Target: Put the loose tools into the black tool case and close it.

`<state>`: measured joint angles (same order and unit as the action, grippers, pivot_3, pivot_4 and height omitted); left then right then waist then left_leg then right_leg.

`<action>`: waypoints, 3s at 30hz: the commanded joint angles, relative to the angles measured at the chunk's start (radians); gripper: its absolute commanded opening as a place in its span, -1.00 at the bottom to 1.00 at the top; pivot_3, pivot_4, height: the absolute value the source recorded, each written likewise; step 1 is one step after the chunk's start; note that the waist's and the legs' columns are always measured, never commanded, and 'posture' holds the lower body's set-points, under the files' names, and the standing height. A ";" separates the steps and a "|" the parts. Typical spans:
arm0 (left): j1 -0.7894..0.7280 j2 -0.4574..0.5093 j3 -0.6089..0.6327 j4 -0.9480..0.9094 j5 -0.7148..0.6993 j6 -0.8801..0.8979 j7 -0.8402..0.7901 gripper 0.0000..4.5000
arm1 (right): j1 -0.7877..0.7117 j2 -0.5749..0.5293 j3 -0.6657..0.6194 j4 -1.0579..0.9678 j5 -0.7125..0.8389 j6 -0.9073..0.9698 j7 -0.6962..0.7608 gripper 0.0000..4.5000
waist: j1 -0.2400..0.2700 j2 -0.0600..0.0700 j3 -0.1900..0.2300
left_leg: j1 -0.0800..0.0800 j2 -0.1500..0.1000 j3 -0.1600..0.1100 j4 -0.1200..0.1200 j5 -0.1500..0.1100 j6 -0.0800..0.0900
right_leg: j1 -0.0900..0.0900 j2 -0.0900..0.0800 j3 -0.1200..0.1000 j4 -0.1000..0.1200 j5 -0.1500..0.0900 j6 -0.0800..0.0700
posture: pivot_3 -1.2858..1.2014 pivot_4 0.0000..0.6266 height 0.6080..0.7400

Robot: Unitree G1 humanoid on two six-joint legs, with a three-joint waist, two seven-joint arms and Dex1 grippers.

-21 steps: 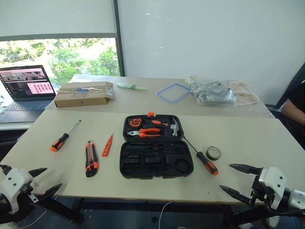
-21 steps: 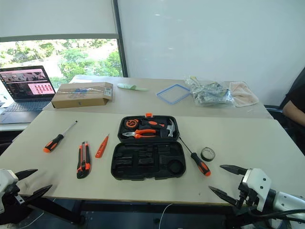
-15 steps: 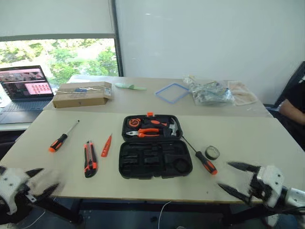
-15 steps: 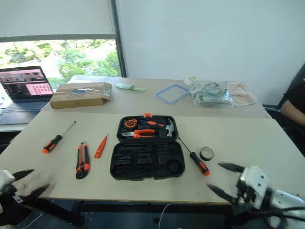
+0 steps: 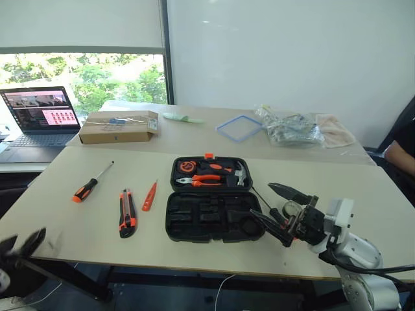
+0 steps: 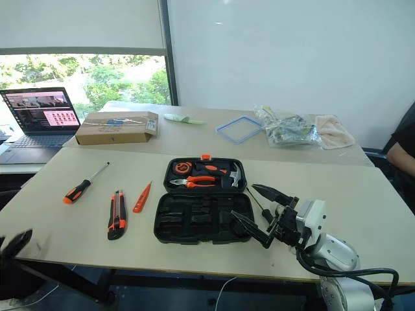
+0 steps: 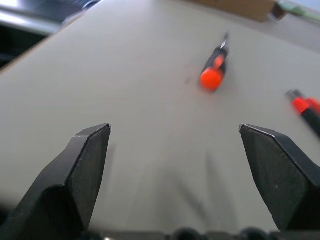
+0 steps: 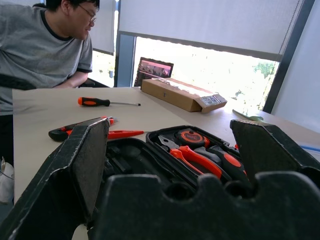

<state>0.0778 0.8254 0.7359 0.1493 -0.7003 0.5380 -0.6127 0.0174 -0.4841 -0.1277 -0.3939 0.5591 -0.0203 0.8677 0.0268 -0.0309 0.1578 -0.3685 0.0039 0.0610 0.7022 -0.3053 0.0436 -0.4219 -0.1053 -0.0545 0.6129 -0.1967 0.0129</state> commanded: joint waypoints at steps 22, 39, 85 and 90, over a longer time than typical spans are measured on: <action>-0.848 0.140 -0.533 0.865 0.455 -0.244 -0.342 -0.60 | 0.106 -0.045 -0.096 -0.028 -0.036 -0.038 -0.008 1.00 | -0.032 -0.001 0.000 | -0.002 -0.002 0.004 -0.003 0.003 -0.006 | -0.004 0.006 0.007 0.000 -0.001 0.003 | 0.03 -0.52 1.00; -0.851 -0.081 -0.968 0.154 0.595 -0.331 -0.793 -0.60 | 0.191 -0.117 -0.190 -0.010 -0.029 -0.056 0.051 1.00 | -0.021 -0.001 0.000 | -0.006 -0.003 0.005 0.008 -0.004 0.007 | -0.003 0.008 0.013 0.000 0.001 0.006 | 0.03 -0.52 1.00; -0.938 -0.256 -0.967 0.218 0.645 -0.410 -0.685 0.23 | 0.234 -0.078 -0.129 -0.077 -0.039 -0.047 -0.013 1.00 | -0.015 0.001 -0.001 | -0.009 -0.004 0.001 0.014 -0.006 0.010 | -0.004 0.008 0.015 0.000 0.001 0.008 | 0.03 -0.52 1.00; -0.931 -0.307 -0.995 0.385 0.699 -0.469 -0.618 -0.64 | 0.199 -0.082 -0.127 -0.061 -0.045 -0.045 -0.015 1.00 | -0.013 0.000 -0.001 | -0.007 -0.004 0.002 0.014 -0.006 0.011 | -0.003 0.008 0.015 0.000 0.001 0.008 | 0.03 -0.52 1.00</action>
<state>-0.8420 0.5304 -0.2593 0.5227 -0.0046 0.0906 -1.2526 0.2290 -0.5555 -0.2434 -0.4419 0.5120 -0.0573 0.8509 0.0133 -0.0304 0.1573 -0.3762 -0.0007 0.0625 0.7168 -0.3114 0.0544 -0.4248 -0.0978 -0.0399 0.6124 -0.1962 0.0210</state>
